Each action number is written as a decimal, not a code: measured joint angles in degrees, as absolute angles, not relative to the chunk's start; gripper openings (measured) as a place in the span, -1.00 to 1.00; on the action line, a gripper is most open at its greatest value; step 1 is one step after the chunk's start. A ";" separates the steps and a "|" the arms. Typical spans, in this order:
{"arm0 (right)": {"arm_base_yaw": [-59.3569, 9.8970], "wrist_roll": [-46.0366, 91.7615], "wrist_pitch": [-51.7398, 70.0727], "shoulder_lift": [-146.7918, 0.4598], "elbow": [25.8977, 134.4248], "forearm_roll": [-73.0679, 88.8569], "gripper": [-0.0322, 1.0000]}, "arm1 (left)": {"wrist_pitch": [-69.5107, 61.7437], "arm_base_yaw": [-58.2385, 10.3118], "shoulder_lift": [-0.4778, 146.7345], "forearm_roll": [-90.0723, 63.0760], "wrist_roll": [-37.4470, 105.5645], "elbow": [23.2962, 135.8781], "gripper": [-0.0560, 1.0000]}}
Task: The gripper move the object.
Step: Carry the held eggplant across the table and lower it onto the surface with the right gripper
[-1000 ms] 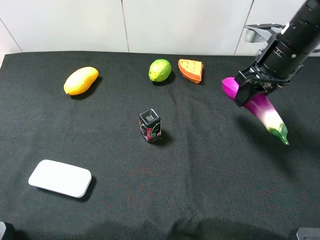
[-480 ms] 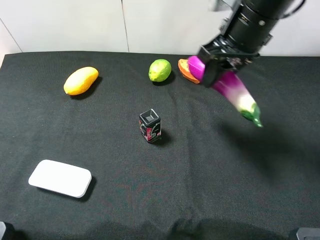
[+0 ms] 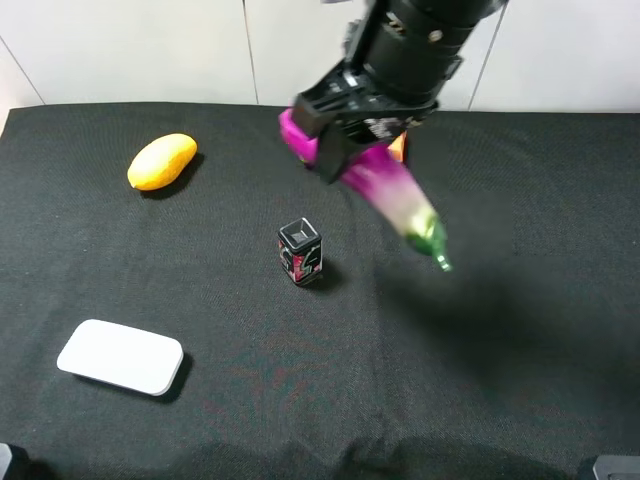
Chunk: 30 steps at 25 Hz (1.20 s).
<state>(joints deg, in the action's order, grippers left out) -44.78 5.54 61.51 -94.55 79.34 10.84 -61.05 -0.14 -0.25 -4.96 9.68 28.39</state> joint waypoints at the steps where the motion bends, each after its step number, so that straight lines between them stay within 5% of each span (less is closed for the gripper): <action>1: -45.81 5.08 61.02 -94.55 79.41 10.84 -0.17 | -61.05 -0.14 -0.25 -4.96 9.68 28.39 0.97; 13: -54.90 0.74 56.43 -95.36 80.02 10.84 -0.17 | -61.05 -0.14 -0.25 -4.96 9.68 28.39 0.97; 30: -61.02 4.42 56.23 -112.26 94.41 10.85 -0.17 | -61.05 -0.14 -0.25 -4.96 9.68 28.39 0.97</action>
